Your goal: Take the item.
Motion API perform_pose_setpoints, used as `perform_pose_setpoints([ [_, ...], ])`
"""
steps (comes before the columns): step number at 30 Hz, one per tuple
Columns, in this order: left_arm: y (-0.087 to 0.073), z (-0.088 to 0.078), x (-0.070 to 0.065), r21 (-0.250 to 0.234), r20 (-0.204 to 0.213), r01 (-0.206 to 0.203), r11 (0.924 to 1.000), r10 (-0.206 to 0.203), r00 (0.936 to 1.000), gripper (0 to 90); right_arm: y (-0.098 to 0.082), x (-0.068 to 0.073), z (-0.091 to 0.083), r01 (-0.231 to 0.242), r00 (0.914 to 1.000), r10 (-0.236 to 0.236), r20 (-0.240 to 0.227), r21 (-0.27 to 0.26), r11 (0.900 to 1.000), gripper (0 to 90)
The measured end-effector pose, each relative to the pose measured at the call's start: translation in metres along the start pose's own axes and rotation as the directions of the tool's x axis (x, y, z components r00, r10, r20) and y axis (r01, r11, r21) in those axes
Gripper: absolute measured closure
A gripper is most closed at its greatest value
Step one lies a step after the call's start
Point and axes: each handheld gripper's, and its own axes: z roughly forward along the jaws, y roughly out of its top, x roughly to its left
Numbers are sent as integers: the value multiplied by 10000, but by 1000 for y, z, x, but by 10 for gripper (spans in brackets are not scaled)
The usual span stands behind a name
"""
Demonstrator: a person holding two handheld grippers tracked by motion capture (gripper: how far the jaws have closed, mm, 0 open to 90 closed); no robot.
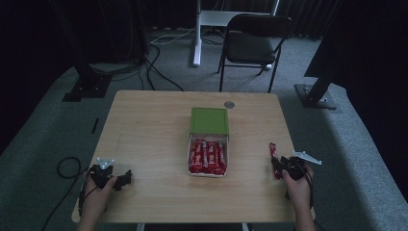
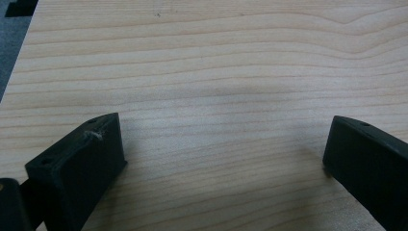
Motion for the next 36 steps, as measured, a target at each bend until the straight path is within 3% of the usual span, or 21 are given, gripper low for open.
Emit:
perform_pose_setpoints([
  [3, 0, 0, 0, 1, -1, -2, 10000, 2, 10000, 12, 0, 0, -2, 1, 10000, 0, -83, 31, 10000, 508],
  [6, 0, 0, 0, 3, 0, -3, 10000, 3, 10000, 12, 1, 1, -5, 390, 9991, -393, -133, -218, 9990, 464],
  [10, 0, 0, 0, 1, 1, -4, 10000, 4, 10000, 12, 2, 3, -6, 464, 9954, -491, -825, -348, 9983, 415],
  [20, 0, 0, 0, -1, 0, 2, 10000, -2, 10000, 12, 7, 14, -12, 849, 9862, -971, -1338, -941, 9919, 351],
  [24, 0, 0, 0, 1, -2, -1, 10000, 1, 10000, 12, 9, 23, -15, 1267, 9691, -1544, -1924, -1487, 9807, 295],
  [32, 0, 0, 0, 5, 2, -21, 10000, 21, 10000, 12, 4, 35, -13, 1664, 9440, -2005, -2622, -1465, 9751, 281],
  [36, 0, 0, 0, 4, 3, -21, 10000, 21, 10000, 12, -2, 42, -10, 2014, 9212, -2316, -3128, -1260, 9714, 271],
])
